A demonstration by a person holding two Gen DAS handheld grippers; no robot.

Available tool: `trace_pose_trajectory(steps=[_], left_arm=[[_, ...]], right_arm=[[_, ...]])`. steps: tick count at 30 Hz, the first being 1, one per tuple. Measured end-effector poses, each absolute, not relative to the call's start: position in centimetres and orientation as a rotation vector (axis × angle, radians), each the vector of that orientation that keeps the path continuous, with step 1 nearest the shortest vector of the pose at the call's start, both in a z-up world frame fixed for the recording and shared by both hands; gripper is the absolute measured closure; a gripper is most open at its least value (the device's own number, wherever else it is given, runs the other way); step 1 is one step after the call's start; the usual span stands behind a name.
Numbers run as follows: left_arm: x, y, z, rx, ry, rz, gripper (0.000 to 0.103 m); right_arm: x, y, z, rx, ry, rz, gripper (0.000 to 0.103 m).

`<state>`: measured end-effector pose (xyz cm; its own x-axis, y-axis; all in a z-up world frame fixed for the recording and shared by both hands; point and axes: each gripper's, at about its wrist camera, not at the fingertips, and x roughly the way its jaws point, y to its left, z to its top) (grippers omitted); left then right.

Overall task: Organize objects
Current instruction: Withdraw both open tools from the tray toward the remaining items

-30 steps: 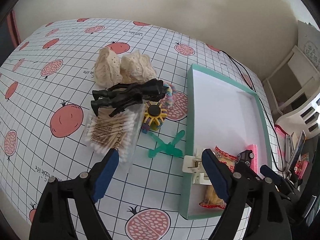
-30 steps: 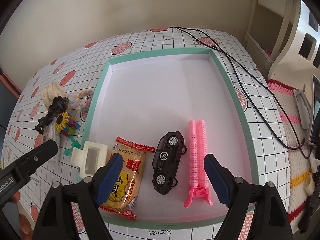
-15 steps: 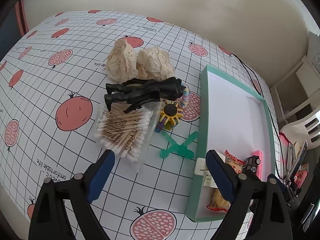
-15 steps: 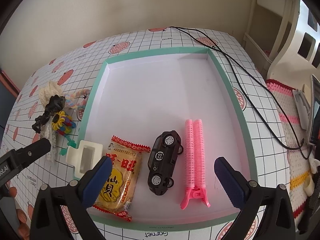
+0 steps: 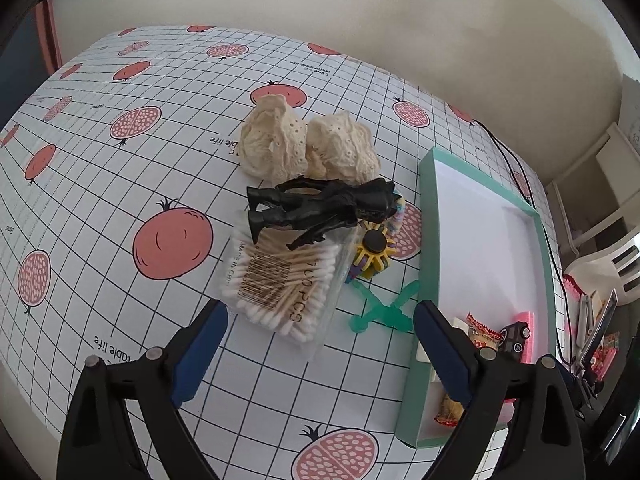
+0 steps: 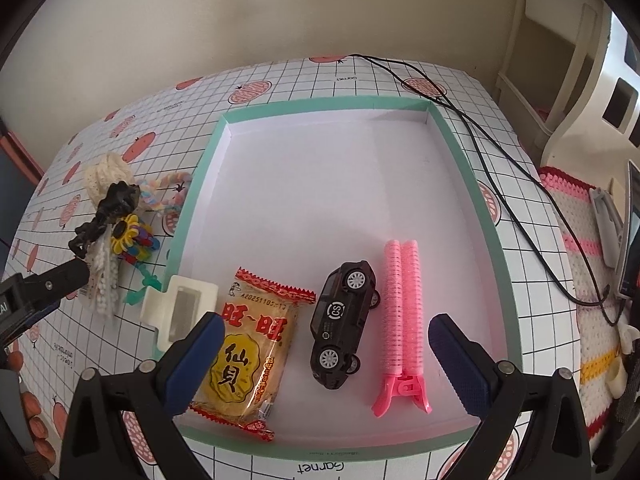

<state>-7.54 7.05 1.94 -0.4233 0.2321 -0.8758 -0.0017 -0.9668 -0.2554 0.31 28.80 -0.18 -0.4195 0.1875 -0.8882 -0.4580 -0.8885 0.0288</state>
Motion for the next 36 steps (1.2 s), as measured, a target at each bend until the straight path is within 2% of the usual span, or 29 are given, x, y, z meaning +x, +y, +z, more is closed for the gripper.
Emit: trace_pose_trajectory(steps=[12, 17, 36], left_arm=[[-9.2, 1.3, 1.8, -1.602, -0.412, 2.579, 0.009], [-9.9, 0.1, 1.1, -1.64, -0.384, 2.573, 0.009], [-13.5, -1.6, 2.1, -1.593, -0.661, 2.512, 0.009]], right_arm=[[-1.6, 24.7, 2.3, -1.362, 0.353, 2.468, 0.0], [-3.0, 22.5, 2.9, -1.398, 0.307, 2.516, 0.0], [-9.6, 22.7, 5.7, -1.376, 0.517, 2.509, 0.001]])
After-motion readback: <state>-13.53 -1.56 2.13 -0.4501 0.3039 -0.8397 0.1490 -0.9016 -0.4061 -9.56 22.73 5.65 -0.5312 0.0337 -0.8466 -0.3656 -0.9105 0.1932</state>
